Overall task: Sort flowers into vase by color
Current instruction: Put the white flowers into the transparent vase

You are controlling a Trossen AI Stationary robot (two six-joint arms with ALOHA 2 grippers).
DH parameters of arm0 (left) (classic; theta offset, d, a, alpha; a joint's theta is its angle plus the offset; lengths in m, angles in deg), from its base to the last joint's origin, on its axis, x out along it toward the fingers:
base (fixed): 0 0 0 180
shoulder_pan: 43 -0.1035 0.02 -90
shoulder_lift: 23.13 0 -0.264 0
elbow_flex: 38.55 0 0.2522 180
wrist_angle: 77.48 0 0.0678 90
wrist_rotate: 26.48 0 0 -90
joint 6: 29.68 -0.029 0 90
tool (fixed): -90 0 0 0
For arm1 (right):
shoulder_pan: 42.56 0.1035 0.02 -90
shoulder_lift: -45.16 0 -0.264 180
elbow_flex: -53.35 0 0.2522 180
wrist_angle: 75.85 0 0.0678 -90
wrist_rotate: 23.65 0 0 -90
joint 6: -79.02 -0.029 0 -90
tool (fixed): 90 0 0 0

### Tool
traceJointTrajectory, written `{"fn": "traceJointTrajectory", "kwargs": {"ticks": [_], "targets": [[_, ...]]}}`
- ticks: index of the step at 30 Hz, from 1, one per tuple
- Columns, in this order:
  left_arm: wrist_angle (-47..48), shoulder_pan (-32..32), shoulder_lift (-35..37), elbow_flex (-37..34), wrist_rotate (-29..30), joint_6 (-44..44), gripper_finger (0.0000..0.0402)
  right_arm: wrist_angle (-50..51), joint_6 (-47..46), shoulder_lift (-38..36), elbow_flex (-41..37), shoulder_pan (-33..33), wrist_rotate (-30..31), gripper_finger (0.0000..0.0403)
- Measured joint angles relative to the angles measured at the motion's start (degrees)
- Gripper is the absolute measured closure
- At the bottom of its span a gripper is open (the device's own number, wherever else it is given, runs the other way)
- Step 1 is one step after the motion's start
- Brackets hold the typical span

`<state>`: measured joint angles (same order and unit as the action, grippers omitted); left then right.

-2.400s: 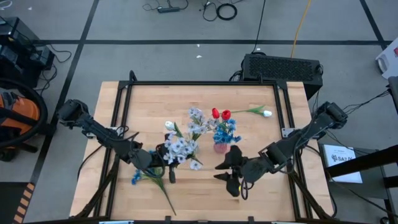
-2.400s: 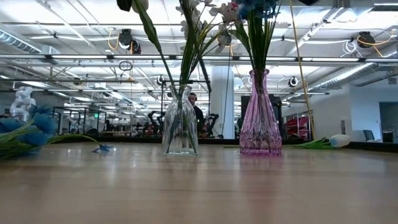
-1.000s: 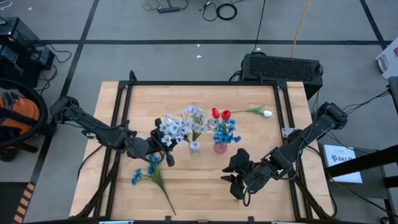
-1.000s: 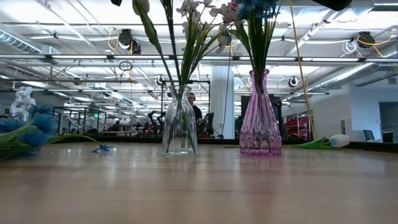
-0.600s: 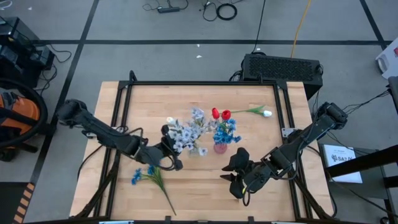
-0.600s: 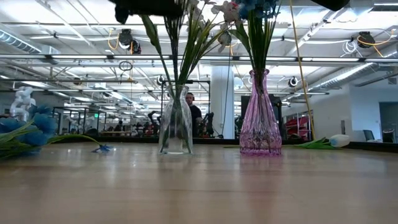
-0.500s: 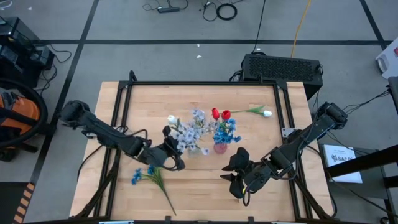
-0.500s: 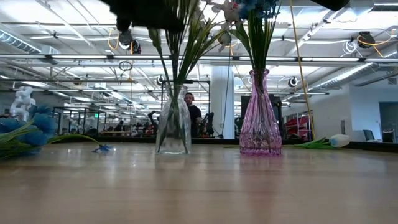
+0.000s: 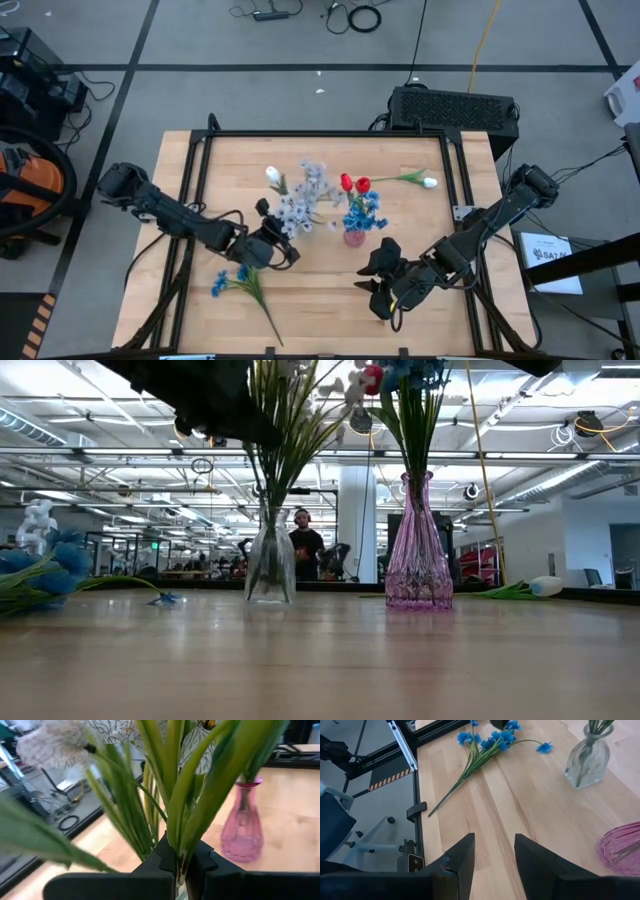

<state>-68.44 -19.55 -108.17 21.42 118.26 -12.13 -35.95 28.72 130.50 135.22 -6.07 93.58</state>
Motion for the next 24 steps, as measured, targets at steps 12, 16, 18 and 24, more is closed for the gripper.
{"fn": "traceJointTrajectory", "kwargs": {"ticks": [12,16,18,24], "targets": [[1.5,-1.4,1.7,-0.3,1.0,1.7,0.0385,0.0,0.2,0.0,0.0,0.0,0.0,0.0273],[2.4,-1.5,3.2,-0.3,0.8,4.5,0.0358,0.1,0.4,0.0,0.0,0.0,0.0,0.0273],[2.7,-1.7,3.5,-0.3,0.8,4.7,0.0338,0.3,0.4,0.0,0.0,0.0,0.0,0.0273],[2.7,-1.6,3.8,-0.3,0.8,6.6,0.0282,1.2,0.4,0.0,0.0,0.0,-0.2,0.0273]]}}
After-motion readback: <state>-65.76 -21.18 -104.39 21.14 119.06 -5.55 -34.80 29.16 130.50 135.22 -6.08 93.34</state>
